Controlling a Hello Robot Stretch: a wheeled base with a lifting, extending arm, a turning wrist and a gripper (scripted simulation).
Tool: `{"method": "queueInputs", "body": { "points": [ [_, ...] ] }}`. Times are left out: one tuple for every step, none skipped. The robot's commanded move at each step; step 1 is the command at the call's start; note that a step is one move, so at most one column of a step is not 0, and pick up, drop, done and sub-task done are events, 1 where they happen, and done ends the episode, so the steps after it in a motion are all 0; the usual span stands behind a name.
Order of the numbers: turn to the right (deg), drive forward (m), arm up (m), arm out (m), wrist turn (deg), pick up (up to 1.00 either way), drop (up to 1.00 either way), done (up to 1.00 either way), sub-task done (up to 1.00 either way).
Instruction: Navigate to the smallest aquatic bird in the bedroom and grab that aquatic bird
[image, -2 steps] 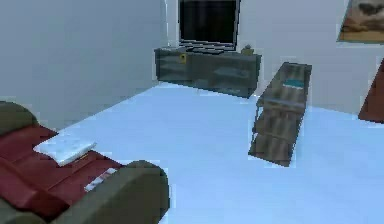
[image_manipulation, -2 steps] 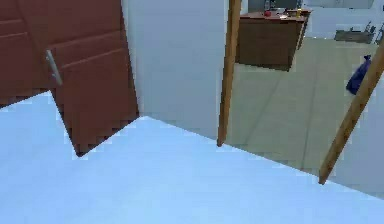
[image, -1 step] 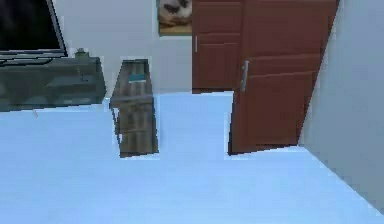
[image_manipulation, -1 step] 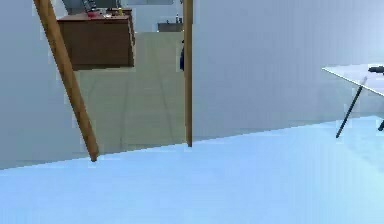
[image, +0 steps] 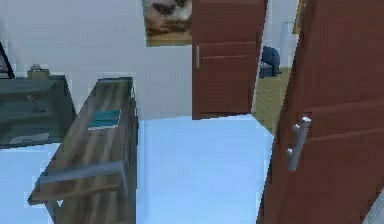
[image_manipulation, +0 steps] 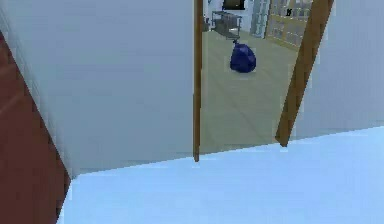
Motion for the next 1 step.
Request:
{"method": "queueInputs", "body": {
  "points": [
    [0.0, 1.00, 0.00, 0.00, 0.0, 0.00, 0.00, 0.00, 0.00]
  ]
}}
